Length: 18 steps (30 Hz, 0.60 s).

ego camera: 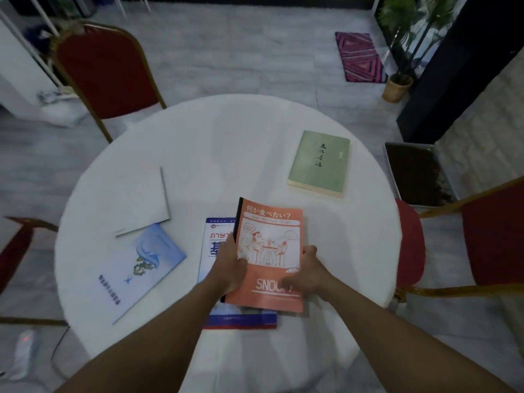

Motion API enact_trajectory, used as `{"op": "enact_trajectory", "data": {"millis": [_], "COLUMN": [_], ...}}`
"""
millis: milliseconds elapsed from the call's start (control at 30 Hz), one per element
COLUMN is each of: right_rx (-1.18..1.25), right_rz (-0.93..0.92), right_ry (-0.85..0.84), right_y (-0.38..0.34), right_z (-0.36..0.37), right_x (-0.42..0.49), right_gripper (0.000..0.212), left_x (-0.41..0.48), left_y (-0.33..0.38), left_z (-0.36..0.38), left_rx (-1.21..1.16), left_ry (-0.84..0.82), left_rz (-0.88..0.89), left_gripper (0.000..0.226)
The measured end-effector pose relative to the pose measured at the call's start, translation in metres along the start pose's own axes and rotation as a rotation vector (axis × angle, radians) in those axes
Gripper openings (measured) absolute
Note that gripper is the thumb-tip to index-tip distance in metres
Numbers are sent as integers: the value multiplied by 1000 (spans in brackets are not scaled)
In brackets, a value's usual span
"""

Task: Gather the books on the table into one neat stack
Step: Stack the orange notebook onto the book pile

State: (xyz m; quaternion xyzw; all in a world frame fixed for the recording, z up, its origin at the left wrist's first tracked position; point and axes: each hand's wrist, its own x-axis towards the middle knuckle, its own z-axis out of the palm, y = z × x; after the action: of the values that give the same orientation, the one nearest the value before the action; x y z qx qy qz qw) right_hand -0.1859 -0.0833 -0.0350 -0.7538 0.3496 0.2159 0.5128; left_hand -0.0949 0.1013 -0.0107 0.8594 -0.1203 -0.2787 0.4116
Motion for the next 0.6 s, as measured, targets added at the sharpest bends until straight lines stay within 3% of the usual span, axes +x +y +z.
{"op": "enact_trajectory", "data": {"millis": [133,233,367,533,600], "right_rx": [-113,-203,-374,-450,-427], "right_rz": [-41,-60,-46,-18,-14], "right_ry": [-13,25,43,-6,-1], "right_y": [-9,-10,-13,-18,-20], "right_z": [38,62,65,68,68], "right_x": [5,4,4,7,7], "right_gripper": [91,104,112,126,126], "left_x": [-11,-19,-20,-17,-17], "left_y": [-31,-47,-56,-61,-61], "left_z": [-19,-25,-26,-26,-28], "left_rx": [228,361,446,422,413], "left_ry": [65,40,60,27,30], "left_rz": [-202,-284,-298,-343,-340], "left_gripper": [56,71,68,74,67]}}
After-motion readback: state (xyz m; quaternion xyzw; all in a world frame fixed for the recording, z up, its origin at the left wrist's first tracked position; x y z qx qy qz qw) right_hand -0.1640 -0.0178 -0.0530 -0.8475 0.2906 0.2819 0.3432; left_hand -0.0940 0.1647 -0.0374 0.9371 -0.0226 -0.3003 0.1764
